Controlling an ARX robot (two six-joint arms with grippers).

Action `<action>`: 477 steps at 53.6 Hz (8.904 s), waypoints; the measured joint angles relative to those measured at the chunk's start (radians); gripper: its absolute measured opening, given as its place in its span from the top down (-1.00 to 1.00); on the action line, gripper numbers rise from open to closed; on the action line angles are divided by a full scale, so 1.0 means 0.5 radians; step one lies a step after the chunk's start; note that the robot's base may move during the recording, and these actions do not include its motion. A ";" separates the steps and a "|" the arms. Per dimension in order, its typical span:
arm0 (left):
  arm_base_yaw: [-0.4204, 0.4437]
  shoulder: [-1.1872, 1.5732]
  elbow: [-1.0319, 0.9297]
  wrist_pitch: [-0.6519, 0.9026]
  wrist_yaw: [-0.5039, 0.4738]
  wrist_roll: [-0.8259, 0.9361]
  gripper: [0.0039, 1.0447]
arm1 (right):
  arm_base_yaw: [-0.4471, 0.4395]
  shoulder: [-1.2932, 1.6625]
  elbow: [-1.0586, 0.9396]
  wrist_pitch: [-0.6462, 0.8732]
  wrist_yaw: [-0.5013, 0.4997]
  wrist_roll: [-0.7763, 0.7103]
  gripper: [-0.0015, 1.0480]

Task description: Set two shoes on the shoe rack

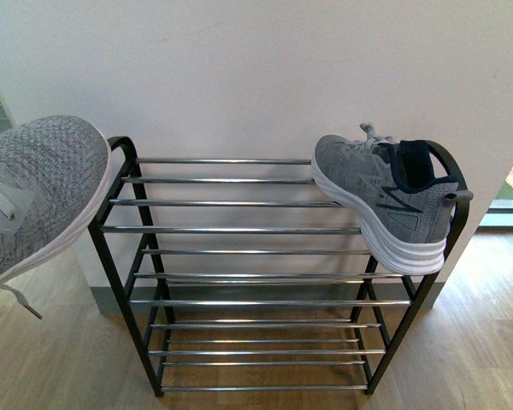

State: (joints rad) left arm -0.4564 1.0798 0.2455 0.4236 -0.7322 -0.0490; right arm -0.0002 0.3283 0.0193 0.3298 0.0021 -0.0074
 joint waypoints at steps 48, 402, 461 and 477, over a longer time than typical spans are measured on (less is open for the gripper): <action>0.000 0.000 0.000 0.000 0.002 0.000 0.98 | 0.000 -0.643 0.001 -0.653 -0.004 0.001 0.97; 0.906 -2.126 -0.462 -0.848 1.463 0.102 -0.56 | 0.000 -0.647 0.001 -0.659 -0.002 0.008 -0.82; 0.907 -2.128 -0.461 -0.848 1.466 0.102 -0.83 | 0.000 -0.648 0.001 -0.660 0.001 0.014 -0.82; 0.907 -2.128 -0.462 -0.848 1.466 0.103 -0.83 | 0.000 -0.649 0.001 -0.661 0.002 0.014 -0.82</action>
State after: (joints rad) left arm -0.0029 0.0158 0.0147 -0.0006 0.0006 0.0025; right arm -0.0002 0.0040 0.0196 -0.0006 0.0029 -0.0002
